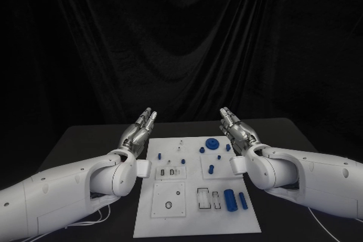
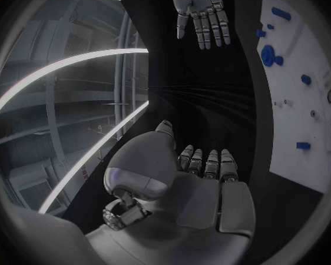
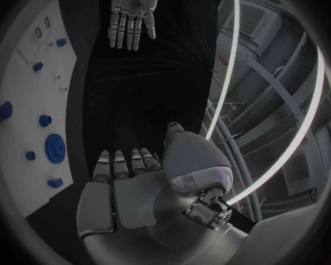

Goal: Assemble the parts on the task board

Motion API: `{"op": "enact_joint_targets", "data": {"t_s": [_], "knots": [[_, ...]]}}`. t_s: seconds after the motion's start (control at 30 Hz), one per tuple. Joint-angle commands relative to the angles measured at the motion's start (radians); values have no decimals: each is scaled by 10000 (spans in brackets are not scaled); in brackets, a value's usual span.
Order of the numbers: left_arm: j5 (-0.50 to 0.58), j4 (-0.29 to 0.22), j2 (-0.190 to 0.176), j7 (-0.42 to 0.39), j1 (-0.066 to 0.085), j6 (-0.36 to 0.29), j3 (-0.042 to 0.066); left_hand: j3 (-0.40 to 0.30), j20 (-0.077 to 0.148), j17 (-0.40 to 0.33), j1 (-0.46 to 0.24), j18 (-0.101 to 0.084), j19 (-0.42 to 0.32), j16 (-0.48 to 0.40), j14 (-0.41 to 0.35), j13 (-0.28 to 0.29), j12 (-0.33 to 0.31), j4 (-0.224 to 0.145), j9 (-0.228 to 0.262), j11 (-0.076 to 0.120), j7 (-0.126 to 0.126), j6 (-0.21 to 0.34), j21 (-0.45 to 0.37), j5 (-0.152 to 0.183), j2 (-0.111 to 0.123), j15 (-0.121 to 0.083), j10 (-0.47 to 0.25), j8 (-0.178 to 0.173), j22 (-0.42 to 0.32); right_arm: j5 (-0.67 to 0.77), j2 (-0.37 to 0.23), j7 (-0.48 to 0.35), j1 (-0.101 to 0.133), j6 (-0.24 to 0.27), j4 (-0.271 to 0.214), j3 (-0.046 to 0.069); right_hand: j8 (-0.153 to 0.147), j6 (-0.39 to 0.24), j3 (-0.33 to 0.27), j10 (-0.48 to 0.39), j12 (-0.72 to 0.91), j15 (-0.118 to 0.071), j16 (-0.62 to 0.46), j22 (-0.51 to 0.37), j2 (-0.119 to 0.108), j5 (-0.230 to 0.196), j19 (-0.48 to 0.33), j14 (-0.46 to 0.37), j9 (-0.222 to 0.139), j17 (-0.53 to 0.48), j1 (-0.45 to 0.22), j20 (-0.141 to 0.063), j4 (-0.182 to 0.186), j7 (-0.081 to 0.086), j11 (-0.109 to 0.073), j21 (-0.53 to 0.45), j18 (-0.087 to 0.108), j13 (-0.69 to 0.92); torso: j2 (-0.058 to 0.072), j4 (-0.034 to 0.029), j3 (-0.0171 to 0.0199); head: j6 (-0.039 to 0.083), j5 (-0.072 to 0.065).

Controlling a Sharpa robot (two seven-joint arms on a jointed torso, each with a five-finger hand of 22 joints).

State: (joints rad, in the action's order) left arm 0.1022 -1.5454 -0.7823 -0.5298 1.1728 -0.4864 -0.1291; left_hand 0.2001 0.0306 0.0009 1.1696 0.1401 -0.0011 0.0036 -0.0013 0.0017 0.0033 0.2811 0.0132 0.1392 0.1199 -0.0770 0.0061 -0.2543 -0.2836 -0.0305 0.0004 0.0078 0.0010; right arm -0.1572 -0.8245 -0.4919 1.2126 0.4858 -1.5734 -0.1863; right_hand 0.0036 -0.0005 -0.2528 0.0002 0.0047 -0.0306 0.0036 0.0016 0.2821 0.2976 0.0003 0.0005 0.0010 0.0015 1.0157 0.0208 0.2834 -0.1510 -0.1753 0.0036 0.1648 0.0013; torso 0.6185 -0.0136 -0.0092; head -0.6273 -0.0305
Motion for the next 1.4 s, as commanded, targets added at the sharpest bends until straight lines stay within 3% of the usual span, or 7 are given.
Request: {"op": "enact_joint_targets", "data": {"t_s": [0.03,0.33,0.5,0.6,0.97,1.27,1.4], "knots": [[1016,42,17,-665,294,2555,-215,15,-250,-9,469,247,11,-36,13,-17,-33,129,15,-88,-25,-83,-61,-112,-91,-706,-4,66,-10,-1211,-88,479,263,-2203,-48,-230,-34,11,-53,-2,-47,-604,-36,-16,22,21,-3,-5,-7,-15,242,135,72,116,-1,-36,136,-13,24,-4,-3,-1,0],[1727,135,21,-980,827,4442,-740,90,-623,-9,605,238,11,-36,13,-17,-33,120,27,-143,49,-170,-61,-145,-60,-300,-4,79,-10,-1712,-186,629,607,-3109,-64,-611,-9,79,-145,-2,-47,134,-36,-16,-15,-13,-3,-5,16,-15,493,624,68,407,516,-36,72,-13,24,-4,-3,-1,0],[1842,150,21,-1031,913,4747,-825,113,-843,-9,739,245,11,-36,13,-17,-33,118,39,-436,3,-255,-61,-218,-71,-118,-4,92,-10,-1712,-186,629,607,-3110,-64,-611,1,110,-181,-2,-47,734,-36,-16,-17,6,-3,-5,25,-15,705,1033,61,362,1437,-36,-109,-13,24,-4,-3,-1,0],[-1264,864,-107,-1900,898,4632,-830,122,-1016,-9,865,261,11,-36,13,-17,-33,117,50,-535,-101,-342,-61,-279,-67,40,-4,105,-10,-486,-475,509,619,-4222,364,-612,30,199,-118,-2,-47,981,-36,-16,-70,266,-3,-5,49,-15,1074,1210,-54,920,1960,-36,-201,-13,282,15,-30,-365,113],[-2214,1126,-245,-2064,891,4707,-830,-5,-1701,-9,1851,389,11,-36,13,-17,-33,111,79,-458,-314,-578,-61,-1694,-30,536,-4,137,-10,997,-605,457,636,-4304,630,-612,84,399,-189,-2,-47,2071,62,554,-315,-14,1550,73,93,47,1710,2767,-194,1156,2443,927,79,-13,347,-285,-78,-705,-232],[-3131,1071,-913,-2242,883,4597,-831,54,-1987,-9,2307,395,60,-36,13,-17,-33,116,104,-569,-322,-761,-12,-2090,-26,874,-4,167,27,3565,-451,366,1149,-3305,987,-612,336,1324,130,965,2314,2268,2320,1216,-566,544,7562,5602,253,1252,3631,2634,-1363,1842,3374,3073,149,451,452,-336,-106,-1105,-162],[-3477,1158,-993,-2419,868,4187,-832,125,-1533,-9,2486,377,11,-36,13,-17,-33,116,111,-615,-426,-863,-61,-2211,-18,105,-4,174,-10,5403,-480,669,1493,-2795,1074,-612,576,2314,660,2426,4300,1783,3802,1255,-627,492,9333,8511,377,1621,4600,2272,-2085,2148,3527,3466,194,618,488,-357,-162,-1341,-70]]}}
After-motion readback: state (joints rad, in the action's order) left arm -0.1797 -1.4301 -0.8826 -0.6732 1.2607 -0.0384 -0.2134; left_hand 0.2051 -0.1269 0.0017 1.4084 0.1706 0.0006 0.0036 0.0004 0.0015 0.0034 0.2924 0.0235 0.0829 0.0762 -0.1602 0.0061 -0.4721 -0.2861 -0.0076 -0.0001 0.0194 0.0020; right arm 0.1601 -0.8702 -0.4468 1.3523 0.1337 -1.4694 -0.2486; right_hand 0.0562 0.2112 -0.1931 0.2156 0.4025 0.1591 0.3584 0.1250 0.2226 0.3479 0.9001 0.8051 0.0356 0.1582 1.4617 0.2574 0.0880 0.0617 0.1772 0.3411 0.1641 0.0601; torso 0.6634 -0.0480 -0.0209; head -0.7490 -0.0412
